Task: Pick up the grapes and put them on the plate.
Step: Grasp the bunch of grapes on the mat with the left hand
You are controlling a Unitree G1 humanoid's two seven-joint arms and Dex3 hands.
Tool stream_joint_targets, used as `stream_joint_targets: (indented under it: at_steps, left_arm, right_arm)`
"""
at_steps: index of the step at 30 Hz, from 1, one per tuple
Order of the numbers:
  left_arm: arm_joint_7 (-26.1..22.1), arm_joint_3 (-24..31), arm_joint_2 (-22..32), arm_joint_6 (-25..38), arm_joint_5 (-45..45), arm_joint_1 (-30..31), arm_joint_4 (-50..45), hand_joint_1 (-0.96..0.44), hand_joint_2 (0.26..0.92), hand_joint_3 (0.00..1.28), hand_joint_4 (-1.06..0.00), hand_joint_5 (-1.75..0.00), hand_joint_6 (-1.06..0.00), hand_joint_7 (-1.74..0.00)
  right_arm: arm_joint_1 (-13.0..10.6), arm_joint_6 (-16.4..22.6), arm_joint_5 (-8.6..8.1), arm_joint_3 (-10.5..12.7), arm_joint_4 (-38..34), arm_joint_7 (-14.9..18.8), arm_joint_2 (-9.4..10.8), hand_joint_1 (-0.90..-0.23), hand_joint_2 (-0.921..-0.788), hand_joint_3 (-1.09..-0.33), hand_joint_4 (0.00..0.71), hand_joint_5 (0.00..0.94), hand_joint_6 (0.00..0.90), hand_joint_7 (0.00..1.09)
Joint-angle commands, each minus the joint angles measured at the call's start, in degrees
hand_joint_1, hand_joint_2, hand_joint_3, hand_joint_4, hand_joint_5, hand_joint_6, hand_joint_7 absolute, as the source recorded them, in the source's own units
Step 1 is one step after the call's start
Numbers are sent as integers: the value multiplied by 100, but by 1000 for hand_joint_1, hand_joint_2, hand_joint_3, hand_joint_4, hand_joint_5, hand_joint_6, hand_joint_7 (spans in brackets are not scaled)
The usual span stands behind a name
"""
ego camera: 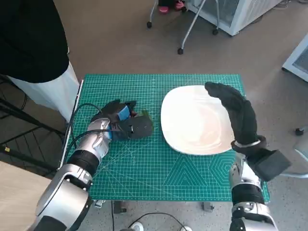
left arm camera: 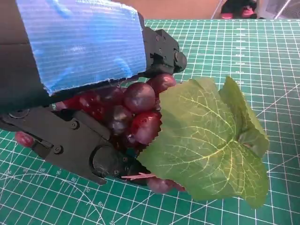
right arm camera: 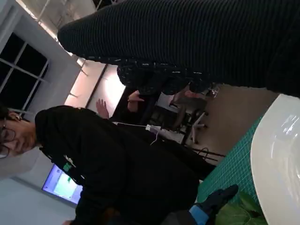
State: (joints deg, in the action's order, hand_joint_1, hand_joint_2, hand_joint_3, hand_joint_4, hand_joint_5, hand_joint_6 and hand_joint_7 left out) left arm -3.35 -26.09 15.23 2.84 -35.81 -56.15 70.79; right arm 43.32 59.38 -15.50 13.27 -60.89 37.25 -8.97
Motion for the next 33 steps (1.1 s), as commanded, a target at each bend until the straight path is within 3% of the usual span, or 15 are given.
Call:
stream_joint_targets:
  at_steps: [1,3,5,8,10,12,13,16,19,24,33]
  left_arm:
    - [101,-46,-113,-13,5,144,163,-191,757,1,-228,-28,-365,-38]
    - [182,-65,-122,-24,-16,156,184,-44,789,15,-392,-281,-440,-42]
    - [260,-106,-123,-35,-56,170,203,150,798,132,-532,-728,-539,-40]
    - [372,-211,-113,-50,-150,187,224,302,710,445,-575,-1179,-678,-35]
    - [448,-303,-104,-48,-227,194,236,343,712,503,-573,-1319,-766,-55]
    - [504,-385,-99,-37,-291,196,243,338,771,422,-567,-1365,-822,-126]
    - [521,-417,-97,-31,-316,196,245,297,806,366,-559,-1390,-811,-243]
    - [530,-490,-89,-27,-362,195,247,125,877,243,-536,-1459,-693,-697]
    - [508,-519,-64,-75,-347,203,242,44,906,192,-534,-1475,-626,-921]
    - [486,-511,-28,-156,-292,221,237,9,919,170,-550,-1460,-577,-1043]
    - [440,-499,-33,-80,-277,198,240,2,921,163,-569,-1430,-556,-1090]
  right_arm:
    - [-25,-39,7,-8,-54,71,-55,-509,-921,-555,252,2,225,9]
    - [-24,-44,-6,-8,-57,90,-47,-510,-921,-555,252,2,225,9]
    - [-24,-46,-13,-10,-55,102,-39,-511,-921,-555,252,1,225,9]
    - [-24,-44,-8,-15,-48,102,-29,-512,-921,-555,252,1,225,9]
    - [-23,-40,4,-18,-49,93,-26,-513,-921,-554,252,1,226,9]
    - [-21,-38,11,-18,-53,86,-24,-514,-921,-554,253,1,226,9]
    - [-21,-38,10,-18,-52,86,-24,-514,-921,-554,253,1,226,8]
    - [-24,-41,3,-15,-46,90,-19,-515,-921,-553,253,1,227,8]
    - [-27,-40,0,-14,-45,91,-18,-515,-921,-553,253,1,227,8]
    - [-22,-47,-15,-7,-52,109,-18,-516,-921,-552,254,1,227,8]
    - [-22,-42,-22,9,-68,112,-30,-516,-921,-550,254,1,229,8]
